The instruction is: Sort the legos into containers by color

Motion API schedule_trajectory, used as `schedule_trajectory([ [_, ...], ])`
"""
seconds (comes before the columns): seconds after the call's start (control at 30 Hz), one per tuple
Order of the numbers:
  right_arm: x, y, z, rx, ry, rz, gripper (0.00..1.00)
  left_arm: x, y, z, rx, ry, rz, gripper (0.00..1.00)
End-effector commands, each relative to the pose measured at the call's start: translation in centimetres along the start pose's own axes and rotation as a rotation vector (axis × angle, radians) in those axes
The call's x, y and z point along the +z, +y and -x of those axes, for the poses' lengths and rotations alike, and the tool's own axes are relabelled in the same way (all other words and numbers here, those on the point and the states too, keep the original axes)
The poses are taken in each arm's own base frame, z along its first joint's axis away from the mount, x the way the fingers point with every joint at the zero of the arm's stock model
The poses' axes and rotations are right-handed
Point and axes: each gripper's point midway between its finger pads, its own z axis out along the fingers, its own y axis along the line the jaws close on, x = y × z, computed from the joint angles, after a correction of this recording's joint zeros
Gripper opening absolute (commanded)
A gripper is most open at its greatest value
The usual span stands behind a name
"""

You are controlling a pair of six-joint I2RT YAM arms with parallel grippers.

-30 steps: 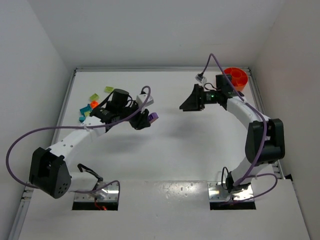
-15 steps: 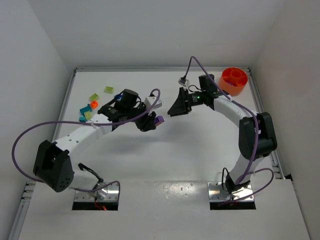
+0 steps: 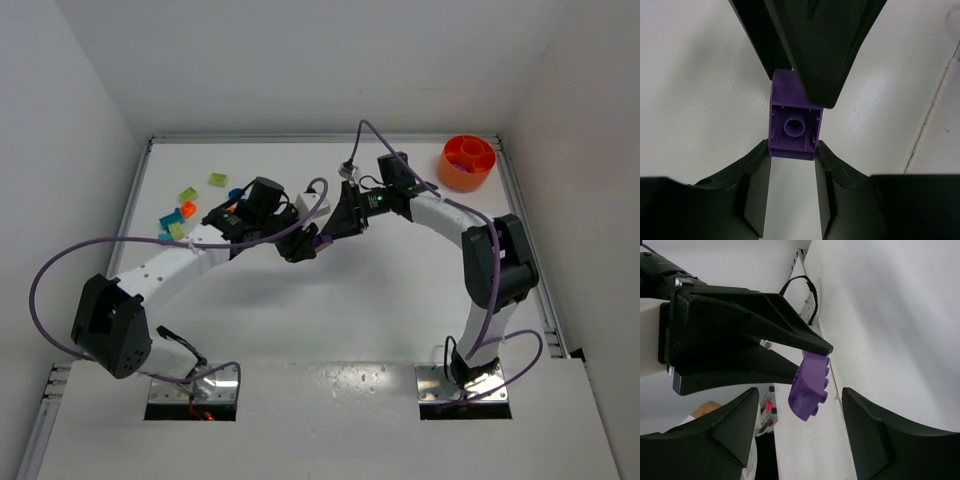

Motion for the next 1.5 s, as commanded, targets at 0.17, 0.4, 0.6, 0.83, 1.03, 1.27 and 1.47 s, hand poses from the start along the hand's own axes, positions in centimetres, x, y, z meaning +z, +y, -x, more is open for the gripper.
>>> schedule_trajectory([
  [0.17, 1.2, 1.8, 0.9, -0.078, 0.022, 0.055, 0.51, 0.2, -0.2, 2.0, 0.049, -0.035, -0.003, 0.11],
  [0.4, 1.5, 1.8, 0.5, -0.071, 0.037, 0.065, 0.23, 0.2, 0.5, 1.8, 0.049, -0.025, 0.037, 0.11],
  [0.6, 1.5, 1.8, 0.5, -0.071, 0.037, 0.065, 0.11, -0.1, 0.8, 2.2, 0.047, -0.036, 0.06, 0.33],
  [0.83, -1.7, 0.6, 2.7, -0.136, -0.058, -0.051, 0.08, -0.8, 0.7, 1.8, 0.053, -0.023, 0.076, 0.81],
  [1.03, -11.5, -3.3, 7.7, -0.164, -0.251, -0.392, 0.07, -4.2, 4.8, 2.1, -0.02, -0.082, 0.182, 1.0],
  [1.27, -22.5, -5.4, 12.6, -0.298, -0.263, -0.771, 0.07, -5.3, 7.1, 1.5, -0.048, -0.086, 0.207, 1.0],
  [1.47, -29.6, -8.6, 15.4, -0.324, -0.232, -1.009, 0.08, -4.4, 6.6, 1.2, -0.042, -0.086, 0.139, 1.0],
])
